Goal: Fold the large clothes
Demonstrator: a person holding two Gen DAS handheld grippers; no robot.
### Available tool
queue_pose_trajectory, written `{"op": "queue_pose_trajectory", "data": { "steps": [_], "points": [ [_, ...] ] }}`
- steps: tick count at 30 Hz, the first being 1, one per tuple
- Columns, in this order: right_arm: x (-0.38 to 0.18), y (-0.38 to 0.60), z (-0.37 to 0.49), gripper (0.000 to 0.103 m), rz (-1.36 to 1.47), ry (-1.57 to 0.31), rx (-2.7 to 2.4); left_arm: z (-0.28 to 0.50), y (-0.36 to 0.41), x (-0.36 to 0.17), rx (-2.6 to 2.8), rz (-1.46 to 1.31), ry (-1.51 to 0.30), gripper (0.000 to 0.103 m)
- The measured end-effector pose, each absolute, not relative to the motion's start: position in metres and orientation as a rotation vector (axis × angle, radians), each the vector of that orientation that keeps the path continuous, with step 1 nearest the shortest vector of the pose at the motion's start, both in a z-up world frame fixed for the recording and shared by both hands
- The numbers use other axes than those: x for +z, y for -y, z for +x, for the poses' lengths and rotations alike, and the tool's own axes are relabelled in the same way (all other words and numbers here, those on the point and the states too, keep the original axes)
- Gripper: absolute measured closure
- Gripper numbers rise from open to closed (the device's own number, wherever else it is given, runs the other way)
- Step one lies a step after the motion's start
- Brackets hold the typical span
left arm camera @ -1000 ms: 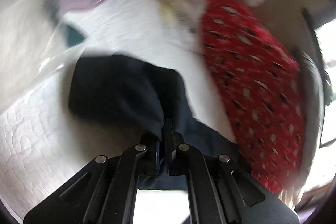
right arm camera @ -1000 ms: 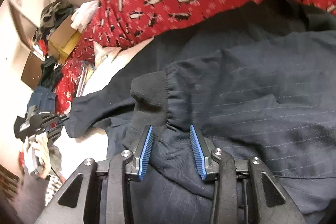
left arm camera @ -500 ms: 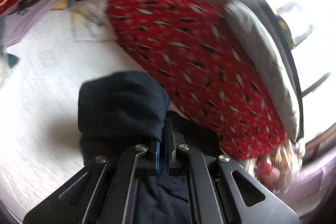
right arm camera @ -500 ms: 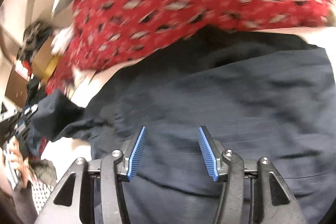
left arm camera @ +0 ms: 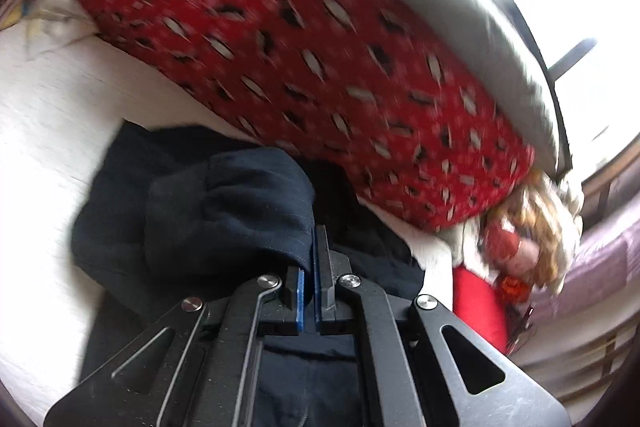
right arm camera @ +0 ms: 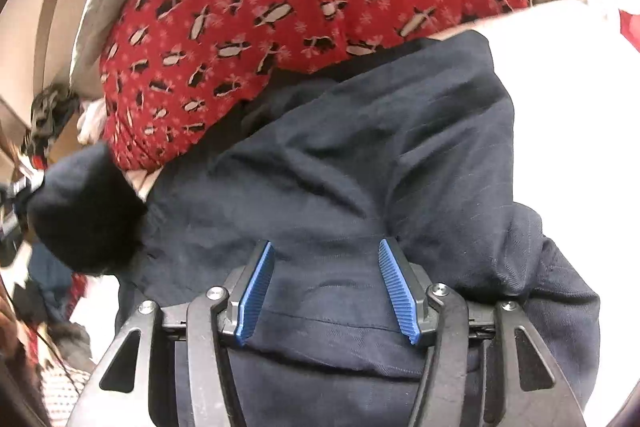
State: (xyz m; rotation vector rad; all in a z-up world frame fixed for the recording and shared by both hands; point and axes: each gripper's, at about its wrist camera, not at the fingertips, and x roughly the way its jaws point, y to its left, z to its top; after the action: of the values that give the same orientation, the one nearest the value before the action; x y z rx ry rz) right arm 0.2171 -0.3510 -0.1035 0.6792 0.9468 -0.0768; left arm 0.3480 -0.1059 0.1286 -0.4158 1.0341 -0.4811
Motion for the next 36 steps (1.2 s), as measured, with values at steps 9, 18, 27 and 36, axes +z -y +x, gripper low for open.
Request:
{"op": "queue_pose_trajectory", "data": {
  "steps": [9, 18, 27, 36],
  "points": [
    [-0.107, 0.349, 0.208, 0.046, 0.665, -0.885, -0.052, 0.322, 0.199, 0.020, -0.458, -0.183, -1.258, 0.102],
    [-0.091, 0.338, 0.218, 0.046, 0.582, -0.983, -0.108, 0.286, 0.136, 0.036, -0.581, -0.257, -1.289, 0.081],
    [-0.023, 0.245, 0.259, 0.036, 0.313, -0.895, 0.082, 0.291, 0.035, 0.006, -0.253, -0.237, -1.325, 0.055],
    [-0.068, 0.166, 0.312, 0.053, 0.003, -1.037, 0.040, 0.285, 0.030, 0.000, -0.270, -0.223, -1.306, 0.054]
  ]
}}
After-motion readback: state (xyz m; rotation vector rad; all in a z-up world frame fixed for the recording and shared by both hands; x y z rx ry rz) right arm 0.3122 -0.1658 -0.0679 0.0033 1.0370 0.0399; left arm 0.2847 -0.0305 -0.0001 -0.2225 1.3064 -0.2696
